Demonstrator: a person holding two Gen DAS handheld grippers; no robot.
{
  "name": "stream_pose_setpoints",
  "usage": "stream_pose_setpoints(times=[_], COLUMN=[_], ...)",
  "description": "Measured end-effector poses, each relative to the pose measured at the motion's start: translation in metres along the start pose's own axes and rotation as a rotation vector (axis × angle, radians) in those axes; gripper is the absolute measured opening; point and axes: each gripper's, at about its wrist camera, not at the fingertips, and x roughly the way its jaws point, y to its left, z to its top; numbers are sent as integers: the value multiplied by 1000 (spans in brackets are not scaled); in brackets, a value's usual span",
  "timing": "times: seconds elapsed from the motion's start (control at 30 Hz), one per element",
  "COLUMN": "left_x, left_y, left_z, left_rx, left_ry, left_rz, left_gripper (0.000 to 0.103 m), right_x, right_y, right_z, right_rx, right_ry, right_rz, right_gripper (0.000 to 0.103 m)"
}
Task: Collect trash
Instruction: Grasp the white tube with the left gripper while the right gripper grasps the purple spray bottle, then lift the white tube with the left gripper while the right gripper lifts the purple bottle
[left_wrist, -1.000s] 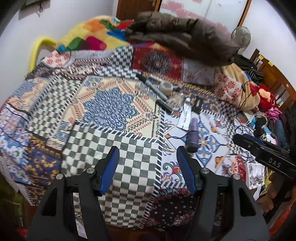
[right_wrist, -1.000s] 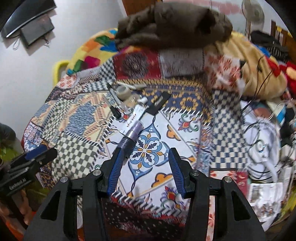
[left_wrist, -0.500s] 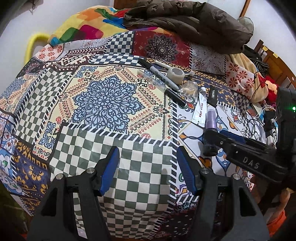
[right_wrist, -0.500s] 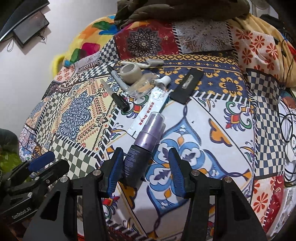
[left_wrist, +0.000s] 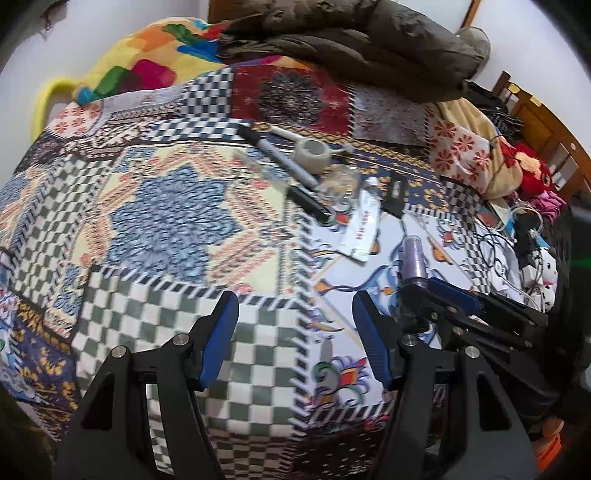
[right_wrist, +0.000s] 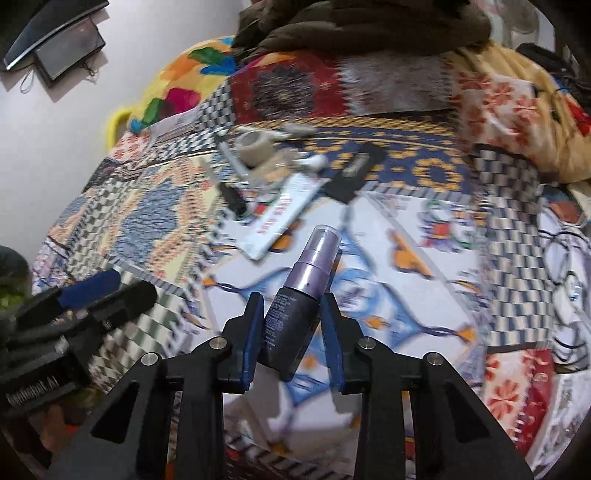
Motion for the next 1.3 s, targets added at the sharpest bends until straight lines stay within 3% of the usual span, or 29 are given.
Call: stream_pose_setpoints(times=[0.2,0.37,0.5,0.63,0.77,0.87,0.9,0.93,1.1,1.3], left_x=[26,52,75,85,87,85,84,82,76,45], left_y=[-25,-48,-62,-69,-69,-73,-74,-76,-82,-76], left_z=[17,30,39,43,46,41,39,37,30,16], left_rx=[41,139,202,266,273,314,322,326,317,230], left_ry=[32,40,63,61,57,52,53,55,83,88], left_rz=[-72,-51,-26,41,29,-4,-10,-14,1,-54], left_gripper=[63,62,50,49,47,40,33,27,27,26], right_x=[-16,-19,-15,-17,-16,-14,-14,-16,-31,-58], right_y=[-26,-39,-43,-45,-43,-47,-49,-50,-48,-42], right_z=[-5,1,3,1,0,2,2,2,1,0], right_rx=[10,7,4,-4,-18,8,23,32,34,11], right_ry=[-25,-43,-41,-46,-56,-48,-45,-47,-63,-88], right_rz=[-42,-57,-47,-42,-44,-23,-10,-8,-8,-6], right_gripper=[25,25,24,25,25,24,24,24,23,20])
